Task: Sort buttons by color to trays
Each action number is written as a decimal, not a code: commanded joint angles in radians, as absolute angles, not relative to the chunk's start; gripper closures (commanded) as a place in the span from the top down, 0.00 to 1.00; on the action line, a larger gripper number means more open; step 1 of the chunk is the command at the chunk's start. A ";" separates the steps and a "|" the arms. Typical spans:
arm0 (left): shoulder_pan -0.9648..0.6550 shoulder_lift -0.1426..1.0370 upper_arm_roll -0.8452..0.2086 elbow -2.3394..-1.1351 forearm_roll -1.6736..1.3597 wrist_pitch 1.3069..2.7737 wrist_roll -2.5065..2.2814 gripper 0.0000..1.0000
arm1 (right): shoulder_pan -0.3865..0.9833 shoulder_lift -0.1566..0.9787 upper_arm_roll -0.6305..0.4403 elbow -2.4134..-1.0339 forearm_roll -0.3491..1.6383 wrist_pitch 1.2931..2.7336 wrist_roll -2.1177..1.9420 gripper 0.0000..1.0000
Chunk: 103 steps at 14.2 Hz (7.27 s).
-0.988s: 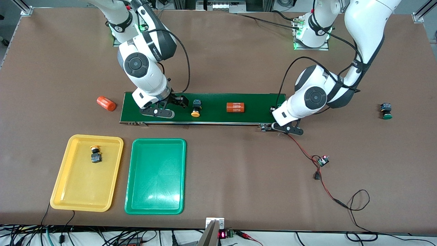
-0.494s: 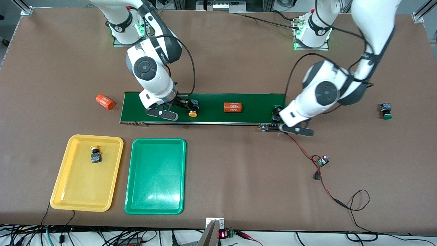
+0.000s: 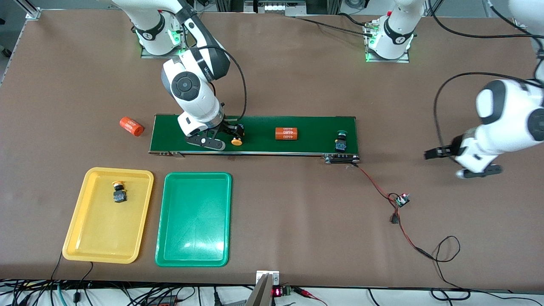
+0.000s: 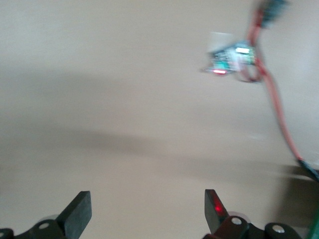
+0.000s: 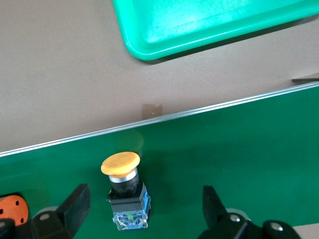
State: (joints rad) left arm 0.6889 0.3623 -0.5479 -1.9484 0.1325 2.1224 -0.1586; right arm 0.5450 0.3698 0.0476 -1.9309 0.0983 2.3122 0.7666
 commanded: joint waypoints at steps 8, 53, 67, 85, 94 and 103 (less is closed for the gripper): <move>0.908 0.482 -0.543 -1.841 0.224 2.076 -0.101 1.00 | 0.580 0.388 0.034 -1.928 0.072 2.344 0.749 1.00; 1.111 0.537 -0.529 -1.974 0.431 2.161 0.440 1.00 | 0.462 0.263 0.023 -2.086 -0.094 2.341 0.467 0.28; 1.126 0.589 -0.528 -2.006 0.462 2.260 0.452 0.87 | 0.039 0.345 0.005 -2.026 -0.206 2.481 -0.207 0.28; 1.155 0.540 -0.810 -1.891 0.483 1.954 0.255 0.00 | 0.002 0.549 0.012 -1.908 -0.206 2.678 -0.219 0.51; 1.089 0.543 -1.087 -1.901 0.482 1.792 0.043 0.00 | 0.005 0.526 0.014 -1.920 -0.201 2.668 -0.204 1.00; 0.849 0.630 -1.155 -1.901 0.474 1.789 -0.236 0.00 | 0.094 0.278 0.017 -1.933 -0.193 2.214 0.034 1.00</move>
